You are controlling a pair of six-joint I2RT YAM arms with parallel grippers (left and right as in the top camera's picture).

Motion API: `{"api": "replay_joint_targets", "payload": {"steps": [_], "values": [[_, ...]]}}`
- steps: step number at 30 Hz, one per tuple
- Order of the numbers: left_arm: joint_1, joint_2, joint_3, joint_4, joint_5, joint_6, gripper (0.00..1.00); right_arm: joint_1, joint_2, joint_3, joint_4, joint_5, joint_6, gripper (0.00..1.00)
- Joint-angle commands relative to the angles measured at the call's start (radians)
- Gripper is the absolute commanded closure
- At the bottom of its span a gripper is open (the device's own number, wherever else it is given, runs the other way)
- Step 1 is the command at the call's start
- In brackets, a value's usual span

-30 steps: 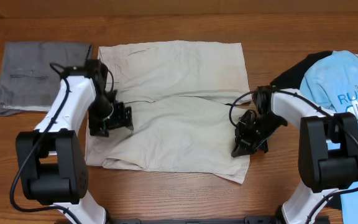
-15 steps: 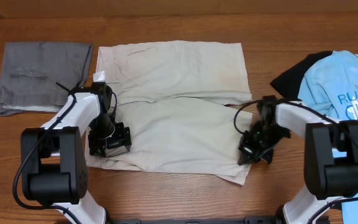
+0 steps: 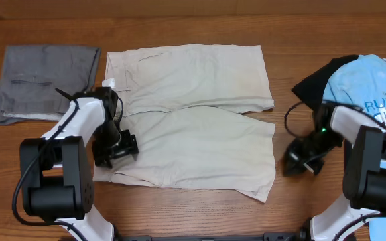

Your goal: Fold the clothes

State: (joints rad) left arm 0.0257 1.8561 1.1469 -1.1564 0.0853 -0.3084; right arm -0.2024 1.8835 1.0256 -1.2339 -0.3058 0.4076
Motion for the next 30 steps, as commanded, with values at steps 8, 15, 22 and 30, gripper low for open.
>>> {"api": "replay_joint_targets", "payload": {"steps": [8, 15, 22, 30], "values": [[-0.050, -0.091, 0.276, 0.007, 0.130, -0.002, 0.28, 0.069, -0.016, 0.346, -0.054, -0.142, -0.128, 0.96], [-0.130, -0.066, 0.170, 0.254, 0.107, -0.003, 0.66, 0.180, -0.013, 0.284, 0.189, -0.190, -0.127, 0.96], [-0.154, -0.008, 0.140, 0.334, 0.116, -0.004, 0.70, 0.278, -0.009, 0.203, 0.337, -0.099, -0.123, 0.96], [-0.171, 0.104, 0.132, 0.363, 0.114, 0.005, 0.74, 0.303, -0.008, 0.070, 0.519, 0.068, -0.093, 0.96]]}}
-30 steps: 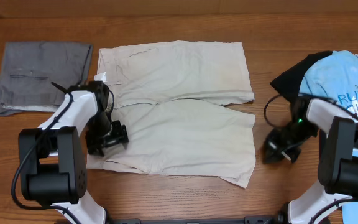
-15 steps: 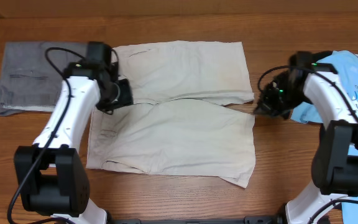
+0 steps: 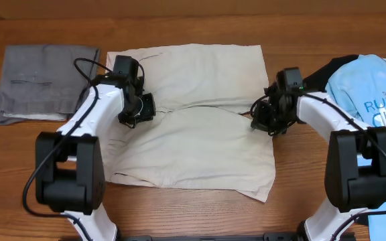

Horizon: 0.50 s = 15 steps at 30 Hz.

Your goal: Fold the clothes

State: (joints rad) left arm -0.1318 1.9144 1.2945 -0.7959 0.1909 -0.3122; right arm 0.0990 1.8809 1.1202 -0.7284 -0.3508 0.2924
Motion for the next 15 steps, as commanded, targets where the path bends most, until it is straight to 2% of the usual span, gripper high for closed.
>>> {"api": "replay_joint_targets", "payload": {"steps": [1, 4, 8, 15], "values": [[-0.014, 0.060, -0.016, 0.003, 0.009, 0.023, 0.74, -0.002, -0.006, -0.026, 0.012, 0.176, 0.054, 0.96], [-0.013, 0.090, -0.016, 0.000, 0.005, 0.055, 0.79, -0.011, -0.006, -0.026, 0.014, 0.272, 0.116, 0.96], [-0.013, 0.083, -0.013, -0.004, -0.018, 0.063, 0.81, -0.016, -0.006, -0.011, 0.008, 0.272, 0.116, 0.96], [-0.013, -0.020, 0.104, -0.071, 0.003, 0.065, 0.80, -0.016, -0.007, 0.240, -0.220, 0.267, 0.097, 0.96]]}}
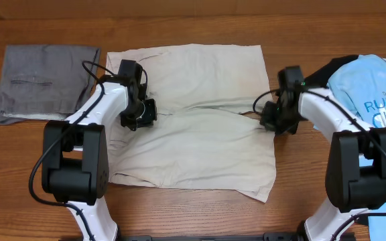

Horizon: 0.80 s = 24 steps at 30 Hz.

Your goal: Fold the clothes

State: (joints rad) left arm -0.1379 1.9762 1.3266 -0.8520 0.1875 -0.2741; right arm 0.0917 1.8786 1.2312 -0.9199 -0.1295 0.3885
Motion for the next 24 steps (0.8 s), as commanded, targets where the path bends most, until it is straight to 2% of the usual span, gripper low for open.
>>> {"api": "replay_joint_targets", "payload": {"steps": [1, 4, 7, 13, 19, 24], "values": [[-0.007, -0.103, 0.100, -0.030, 0.018, 0.027, 0.79, -0.009, -0.005, 0.171, -0.059, 0.039, -0.001, 0.96], [-0.007, -0.151, 0.154, -0.050, 0.030, 0.027, 0.74, -0.008, -0.005, 0.263, -0.097, -0.016, -0.003, 0.96], [-0.006, -0.174, 0.167, -0.052, 0.020, 0.027, 0.69, -0.008, -0.004, 0.270, -0.042, -0.055, -0.003, 0.96], [-0.005, -0.167, 0.166, -0.098, -0.085, 0.027, 0.76, 0.002, 0.001, 0.176, 0.138, -0.062, -0.003, 0.96], [-0.005, -0.167, 0.166, -0.126, -0.129, 0.027, 0.71, 0.010, 0.036, 0.059, 0.318, -0.126, -0.003, 0.96], [-0.005, -0.167, 0.166, -0.154, -0.149, 0.027, 0.69, 0.010, 0.063, 0.038, 0.301, -0.150, -0.029, 0.96]]}}
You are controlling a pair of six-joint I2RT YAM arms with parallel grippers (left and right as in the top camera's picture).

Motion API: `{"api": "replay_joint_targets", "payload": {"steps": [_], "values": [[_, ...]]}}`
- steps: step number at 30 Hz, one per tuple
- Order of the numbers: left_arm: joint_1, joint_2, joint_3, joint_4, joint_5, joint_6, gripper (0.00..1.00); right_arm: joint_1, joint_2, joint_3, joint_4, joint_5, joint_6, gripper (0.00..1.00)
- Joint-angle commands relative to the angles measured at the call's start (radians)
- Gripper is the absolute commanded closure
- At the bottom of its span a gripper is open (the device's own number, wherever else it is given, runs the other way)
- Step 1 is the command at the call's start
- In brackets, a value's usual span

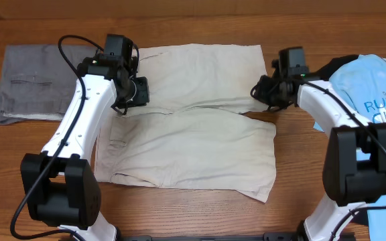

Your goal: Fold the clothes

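Beige shorts (193, 140) lie spread flat across the middle of the table, waist to the left and both legs reaching right. My left gripper (134, 94) is down over the left end of the far leg, beside the waist. My right gripper (261, 92) is at the hem of that far leg, on the shorts' right edge. From overhead the dark fingers of both blend together, so I cannot tell whether they hold cloth.
A folded grey garment (42, 80) lies at the far left. A light blue T-shirt (374, 94) with white lettering lies on a black garment (317, 80) at the right edge. The wooden table (193, 20) shows along the back.
Both grippers have moved from the seam line between the two legs toward the far side, to the ends of the far leg. The near leg lies flatter and reaches further left.
First my left gripper was at the near leg's left edge and my right was off the shorts to the right. Then both stood at the ends of the line between the legs, with the near leg's upper edge bowed. Now they sit at the far leg's ends.
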State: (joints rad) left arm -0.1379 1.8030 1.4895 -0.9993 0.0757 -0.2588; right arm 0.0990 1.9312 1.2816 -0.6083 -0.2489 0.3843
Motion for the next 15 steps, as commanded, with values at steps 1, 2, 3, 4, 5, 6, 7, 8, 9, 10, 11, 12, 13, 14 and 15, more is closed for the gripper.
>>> {"api": "replay_joint_targets", "payload": {"steps": [1, 2, 3, 4, 5, 6, 7, 8, 9, 10, 11, 12, 13, 14, 15], "values": [[-0.005, 0.006, 0.003, -0.013, -0.048, 0.012, 0.69, 0.003, 0.005, -0.011, -0.030, -0.038, -0.040, 0.96], [-0.005, 0.006, 0.003, -0.019, -0.056, 0.012, 0.69, 0.003, 0.002, -0.011, -0.048, -0.045, -0.051, 0.96], [-0.005, 0.006, 0.003, -0.023, -0.063, 0.012, 0.69, 0.002, 0.000, -0.011, -0.065, -0.041, -0.052, 0.96], [-0.005, 0.006, 0.002, -0.026, -0.070, 0.012, 0.69, 0.001, 0.000, -0.011, -0.082, -0.032, -0.052, 0.96], [-0.005, 0.006, 0.002, -0.030, -0.080, 0.012, 0.68, 0.001, 0.000, -0.011, -0.097, -0.017, -0.053, 0.96], [-0.005, 0.006, 0.001, -0.033, -0.086, 0.012, 0.68, 0.001, 0.001, -0.012, -0.113, 0.013, -0.052, 0.96], [-0.005, 0.006, -0.001, -0.033, -0.087, 0.012, 0.67, 0.001, 0.001, -0.013, -0.121, 0.040, -0.052, 0.96], [-0.005, 0.006, -0.003, -0.033, -0.087, 0.012, 0.67, 0.001, 0.001, -0.016, -0.122, 0.066, -0.051, 0.96], [-0.005, 0.007, -0.006, -0.032, -0.087, 0.012, 0.67, 0.001, 0.001, -0.021, -0.116, 0.084, -0.051, 0.96], [-0.004, 0.007, -0.009, -0.029, -0.087, 0.012, 0.67, 0.001, 0.001, -0.025, -0.106, 0.097, -0.051, 0.96], [-0.003, 0.007, -0.013, -0.025, -0.087, 0.012, 0.67, 0.001, 0.001, -0.030, -0.095, 0.103, -0.051, 0.96], [-0.002, 0.007, -0.018, -0.022, -0.087, 0.011, 0.67, 0.001, 0.001, -0.037, -0.080, 0.103, -0.051, 0.96], [-0.001, 0.007, -0.021, -0.020, -0.087, 0.011, 0.67, 0.001, 0.001, -0.042, -0.069, 0.102, -0.050, 0.96], [0.000, 0.007, -0.024, -0.021, -0.087, 0.010, 0.67, 0.001, 0.001, -0.053, -0.050, 0.102, -0.043, 0.96], [0.002, 0.007, -0.029, -0.021, -0.087, 0.011, 0.67, 0.001, 0.001, -0.063, -0.035, 0.102, -0.039, 0.96]]}}
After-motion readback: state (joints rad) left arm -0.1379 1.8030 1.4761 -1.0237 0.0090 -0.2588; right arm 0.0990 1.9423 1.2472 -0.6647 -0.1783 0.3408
